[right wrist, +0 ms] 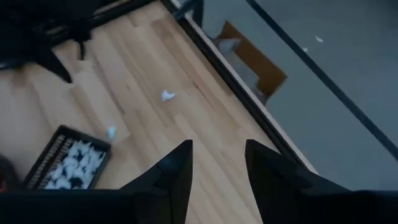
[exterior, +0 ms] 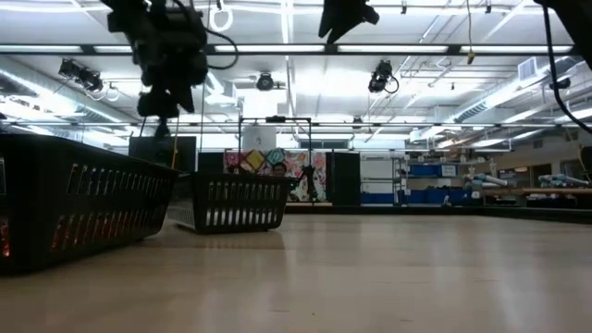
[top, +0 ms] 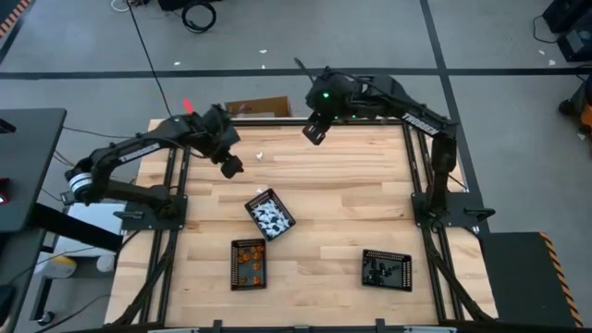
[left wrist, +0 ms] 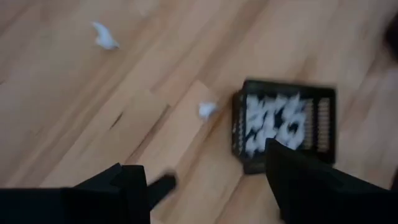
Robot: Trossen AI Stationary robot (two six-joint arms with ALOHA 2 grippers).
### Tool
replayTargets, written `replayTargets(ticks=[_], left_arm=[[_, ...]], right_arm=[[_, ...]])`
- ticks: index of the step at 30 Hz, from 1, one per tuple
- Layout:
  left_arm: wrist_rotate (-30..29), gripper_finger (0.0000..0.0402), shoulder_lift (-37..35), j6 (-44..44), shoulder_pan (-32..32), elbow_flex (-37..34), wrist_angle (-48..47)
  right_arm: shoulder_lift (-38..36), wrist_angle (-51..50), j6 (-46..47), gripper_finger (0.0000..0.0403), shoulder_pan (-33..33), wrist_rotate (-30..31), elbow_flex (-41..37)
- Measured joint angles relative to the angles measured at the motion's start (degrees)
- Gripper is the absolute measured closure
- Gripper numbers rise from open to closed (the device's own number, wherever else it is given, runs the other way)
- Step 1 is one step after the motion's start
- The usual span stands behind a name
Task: Sort Halloween decoration
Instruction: Put the white ghost toy into the middle black basket
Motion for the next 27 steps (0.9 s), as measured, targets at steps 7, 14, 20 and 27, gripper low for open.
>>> replayTargets(ticks=[7,14,20,27], left_arm=[[-4.84,0.015,7.59,29.48,-7.98,-0.01,-0.06],[-9.51,0.0184,16.09,54.24,-13.74,-0.01,4.58],[-13.59,0.0205,22.3,60.07,-14.54,-0.01,11.71],[-14.01,0.0207,25.38,63.86,-14.69,-0.04,20.53]], right_arm=[[-0.62,0.04,-7.21,0.025,-1.08,-3.21,0.0],[-0.44,-0.73,-11.75,0.025,-1.87,-9.61,0.0],[-0.46,-5.33,-14.69,0.025,-1.87,-10.0,0.0],[-0.46,-5.82,-16.0,0.025,-1.89,-10.0,0.0]])
